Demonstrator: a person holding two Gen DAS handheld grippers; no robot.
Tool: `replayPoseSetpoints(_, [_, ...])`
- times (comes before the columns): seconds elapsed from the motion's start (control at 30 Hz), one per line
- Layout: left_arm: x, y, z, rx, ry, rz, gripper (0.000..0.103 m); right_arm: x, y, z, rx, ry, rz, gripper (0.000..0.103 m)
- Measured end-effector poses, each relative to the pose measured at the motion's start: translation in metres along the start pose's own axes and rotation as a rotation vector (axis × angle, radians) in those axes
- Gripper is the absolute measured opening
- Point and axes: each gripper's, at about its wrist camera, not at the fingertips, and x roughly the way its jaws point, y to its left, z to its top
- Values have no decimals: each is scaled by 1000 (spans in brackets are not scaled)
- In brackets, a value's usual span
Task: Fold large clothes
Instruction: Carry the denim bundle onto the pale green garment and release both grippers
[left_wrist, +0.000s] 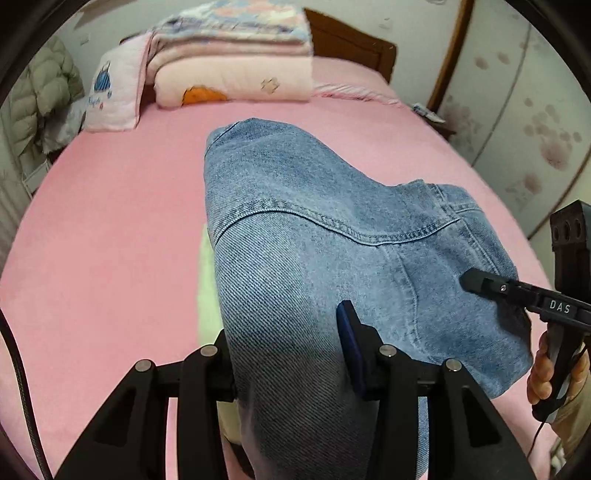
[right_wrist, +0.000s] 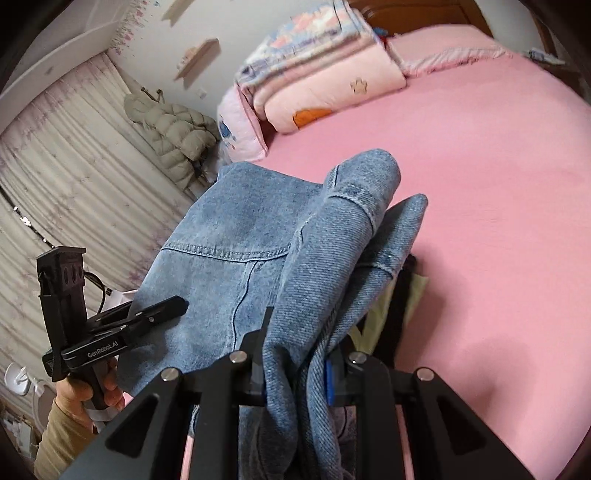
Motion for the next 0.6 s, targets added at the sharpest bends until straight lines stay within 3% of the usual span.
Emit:
replayPoseSetpoints(0.1, [55, 34, -28, -85, 49, 2, 53, 49, -17, -7, 14, 49, -25, 20])
replayPoseSetpoints(0.2, [70, 47, -47, -114, -7, -16, 74, 89, -35, -29, 26, 92, -80, 23])
replayPoseSetpoints(0.3, [74, 61, -57, -185, -15, -53, 82, 103, -39, -39, -6, 88, -102, 29])
replayPoseSetpoints(0.43, [68, 54, -47, -157, -36, 89, 94, 93, -28, -43, -79, 95, -172, 41])
replayPoseSetpoints(0.6, [40, 39, -42, -192, -53, 167, 95, 64, -8, -43, -136, 158, -270, 43])
